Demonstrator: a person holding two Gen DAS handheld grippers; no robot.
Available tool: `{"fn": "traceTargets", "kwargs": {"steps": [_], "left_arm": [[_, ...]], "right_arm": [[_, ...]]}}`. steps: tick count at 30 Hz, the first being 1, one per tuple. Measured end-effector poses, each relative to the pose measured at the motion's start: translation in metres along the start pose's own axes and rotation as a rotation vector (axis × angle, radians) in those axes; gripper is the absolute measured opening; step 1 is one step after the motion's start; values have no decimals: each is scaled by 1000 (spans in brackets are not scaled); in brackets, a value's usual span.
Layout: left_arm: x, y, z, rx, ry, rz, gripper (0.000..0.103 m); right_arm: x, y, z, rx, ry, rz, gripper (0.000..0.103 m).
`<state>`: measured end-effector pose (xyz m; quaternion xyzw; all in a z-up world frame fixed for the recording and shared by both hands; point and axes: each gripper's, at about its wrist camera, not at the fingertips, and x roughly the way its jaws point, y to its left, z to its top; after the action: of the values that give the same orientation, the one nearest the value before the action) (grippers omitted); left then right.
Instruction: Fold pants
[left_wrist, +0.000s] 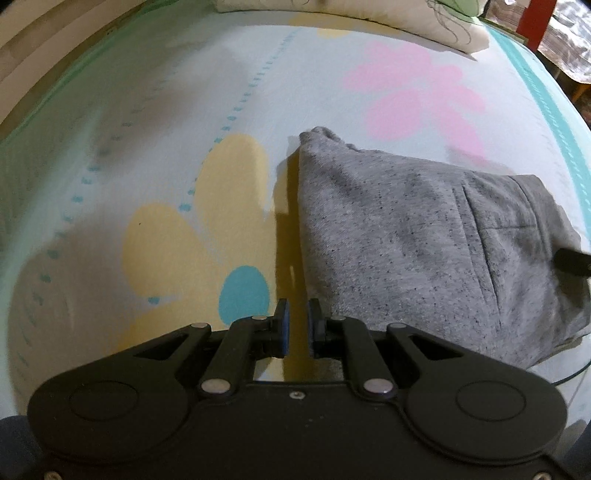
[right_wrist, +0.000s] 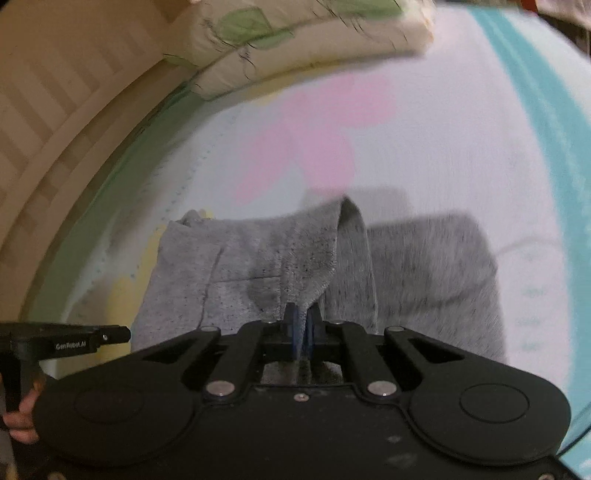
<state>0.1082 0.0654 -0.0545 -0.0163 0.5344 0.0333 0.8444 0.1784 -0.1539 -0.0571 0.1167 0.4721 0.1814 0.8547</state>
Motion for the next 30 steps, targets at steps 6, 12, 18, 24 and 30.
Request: {"fn": "traceTargets", "kwargs": {"steps": [6, 12, 18, 24, 30], "left_arm": [[-9, -9, 4, 35, -26, -35, 17], [-7, -21, 4, 56, -18, -58, 18], [-2, -36, 4, 126, 1, -59, 18], [0, -52, 16, 149, -33, -38, 18], [17, -79, 46, 130, -82, -8, 20]], "right_arm": [[-48, 18, 9, -179, -51, -104, 5], [-57, -8, 7, -210, -14, -258, 6], [-10, -48, 5, -62, 188, -341, 13], [-43, -41, 21, -5, -17, -321, 18], [-18, -27, 25, -5, -73, -244, 18]]}}
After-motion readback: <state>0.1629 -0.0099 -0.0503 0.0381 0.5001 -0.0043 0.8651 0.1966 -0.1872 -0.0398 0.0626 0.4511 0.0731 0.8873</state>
